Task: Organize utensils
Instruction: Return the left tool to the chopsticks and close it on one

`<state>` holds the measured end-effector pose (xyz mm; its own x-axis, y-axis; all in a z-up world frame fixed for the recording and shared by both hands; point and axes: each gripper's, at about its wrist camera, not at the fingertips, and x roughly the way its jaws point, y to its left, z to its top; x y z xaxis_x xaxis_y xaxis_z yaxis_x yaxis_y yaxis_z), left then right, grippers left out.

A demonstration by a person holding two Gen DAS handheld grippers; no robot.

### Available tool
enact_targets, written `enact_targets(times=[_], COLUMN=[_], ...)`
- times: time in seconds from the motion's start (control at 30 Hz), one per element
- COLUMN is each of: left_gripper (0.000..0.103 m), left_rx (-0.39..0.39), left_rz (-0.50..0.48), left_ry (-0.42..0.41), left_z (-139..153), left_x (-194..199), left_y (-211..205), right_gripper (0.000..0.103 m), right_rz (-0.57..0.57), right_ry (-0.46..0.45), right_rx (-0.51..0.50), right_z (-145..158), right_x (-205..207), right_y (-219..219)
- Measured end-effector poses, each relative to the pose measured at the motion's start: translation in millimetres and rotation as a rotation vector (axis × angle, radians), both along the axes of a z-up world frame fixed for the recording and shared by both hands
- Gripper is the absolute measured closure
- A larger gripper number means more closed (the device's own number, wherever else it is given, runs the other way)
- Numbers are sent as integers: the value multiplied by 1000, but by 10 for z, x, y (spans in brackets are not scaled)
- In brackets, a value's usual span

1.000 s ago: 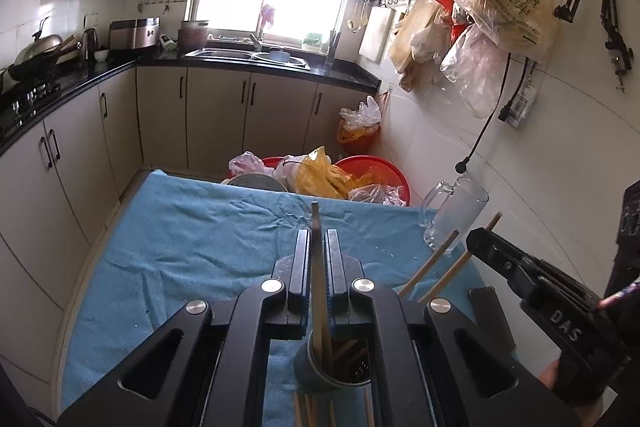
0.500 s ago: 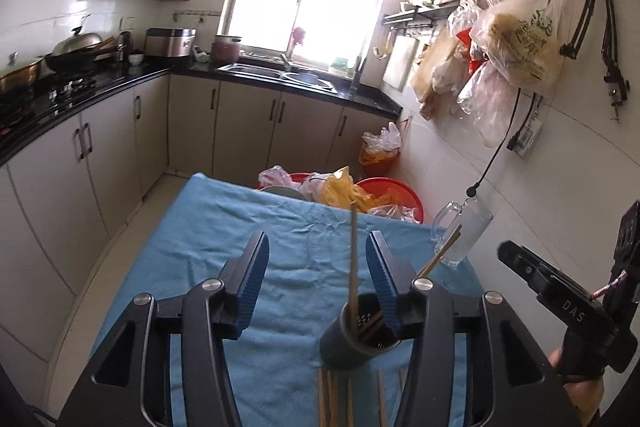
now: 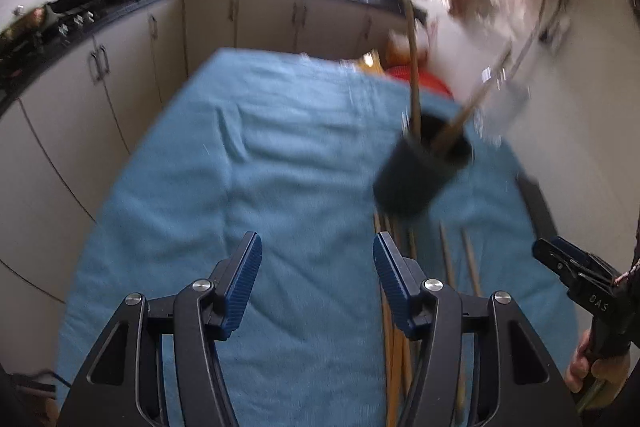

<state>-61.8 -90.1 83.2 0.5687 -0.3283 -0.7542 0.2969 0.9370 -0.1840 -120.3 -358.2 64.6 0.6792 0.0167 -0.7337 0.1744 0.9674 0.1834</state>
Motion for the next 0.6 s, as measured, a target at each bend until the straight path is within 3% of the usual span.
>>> enact_targets(times=[0.13,0.33,0.43,0.6], left_gripper=[46,52,72,74], left_rx=[31,116,182,150], left_rz=[-99,-250,-225,-149], left_ry=[62,84,106,128], left_z=[-297,-558,-682,-682], left_x=[-118,-253,-179,-39], left_y=[-228,-659,-729,-467], right_gripper=[29,29,29,29], right_rz=[19,9,1,-10], right_ry=[57,74,71,75], right_rx=[30,62,74,68], right_z=[-285,-377,-380,-405], right_x=[-94,-116,-138,-166], right_y=[75,106,84,36])
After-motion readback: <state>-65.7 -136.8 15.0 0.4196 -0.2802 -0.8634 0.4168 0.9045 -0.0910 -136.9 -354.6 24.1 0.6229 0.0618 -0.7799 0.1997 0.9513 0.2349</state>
